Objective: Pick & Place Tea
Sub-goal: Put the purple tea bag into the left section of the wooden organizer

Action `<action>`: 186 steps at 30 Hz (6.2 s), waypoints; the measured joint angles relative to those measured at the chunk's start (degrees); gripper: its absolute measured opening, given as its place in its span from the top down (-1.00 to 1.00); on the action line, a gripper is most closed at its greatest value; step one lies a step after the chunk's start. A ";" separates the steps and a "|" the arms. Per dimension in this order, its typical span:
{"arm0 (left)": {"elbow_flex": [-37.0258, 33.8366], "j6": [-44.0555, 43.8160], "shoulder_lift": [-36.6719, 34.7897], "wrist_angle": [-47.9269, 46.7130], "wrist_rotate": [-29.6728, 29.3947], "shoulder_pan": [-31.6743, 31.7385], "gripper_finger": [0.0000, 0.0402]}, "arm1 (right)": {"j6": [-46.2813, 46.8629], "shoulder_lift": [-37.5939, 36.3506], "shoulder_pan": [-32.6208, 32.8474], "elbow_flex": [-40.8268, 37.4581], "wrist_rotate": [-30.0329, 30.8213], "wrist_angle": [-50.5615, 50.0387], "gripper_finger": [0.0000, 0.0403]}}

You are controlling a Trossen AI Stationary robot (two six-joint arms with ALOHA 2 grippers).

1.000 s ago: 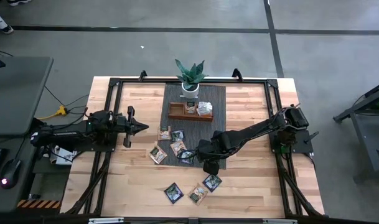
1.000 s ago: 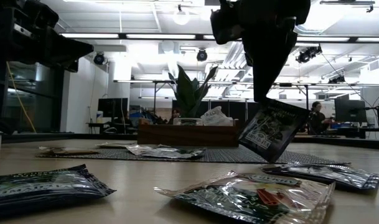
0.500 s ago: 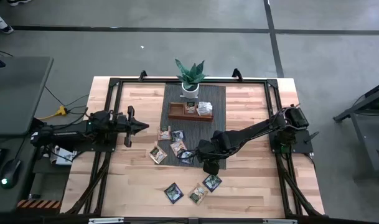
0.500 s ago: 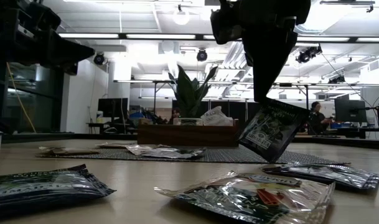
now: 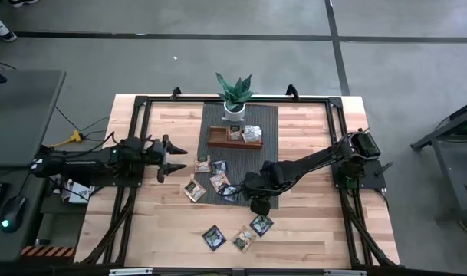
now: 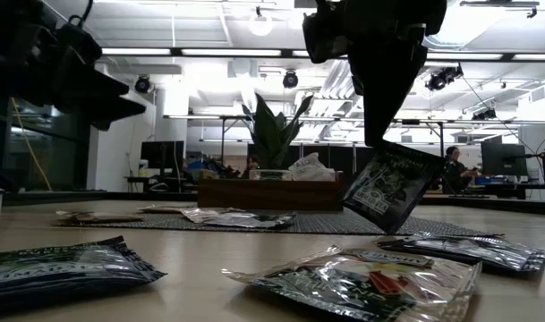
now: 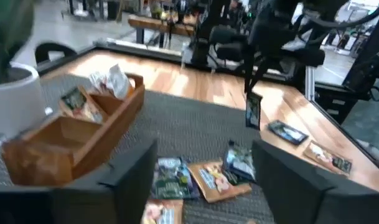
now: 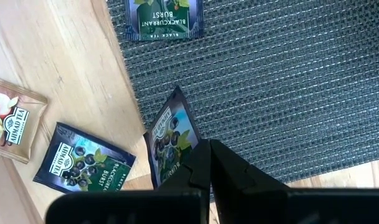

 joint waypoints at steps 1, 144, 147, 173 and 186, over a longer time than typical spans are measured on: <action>0.00 -0.87 1.68 0.70 0.43 0.00 -0.40 | -0.01 0.00 0.00 0.00 -0.02 0.00 1.00; 62.62 5.93 107.14 28.08 26.52 -6.38 1.00 | -0.92 -6.18 0.00 -0.07 1.28 -0.61 0.47; 62.43 7.10 106.36 27.16 26.12 -5.62 1.00 | 1.85 -10.21 0.83 -0.04 4.46 -3.25 0.33; 26.74 11.99 70.99 44.17 16.53 16.51 1.00 | 8.87 -19.89 9.40 -11.44 24.33 6.49 0.20; 17.62 12.03 69.41 52.03 15.50 24.72 1.00 | 9.29 -19.89 9.38 -11.52 25.39 9.83 0.21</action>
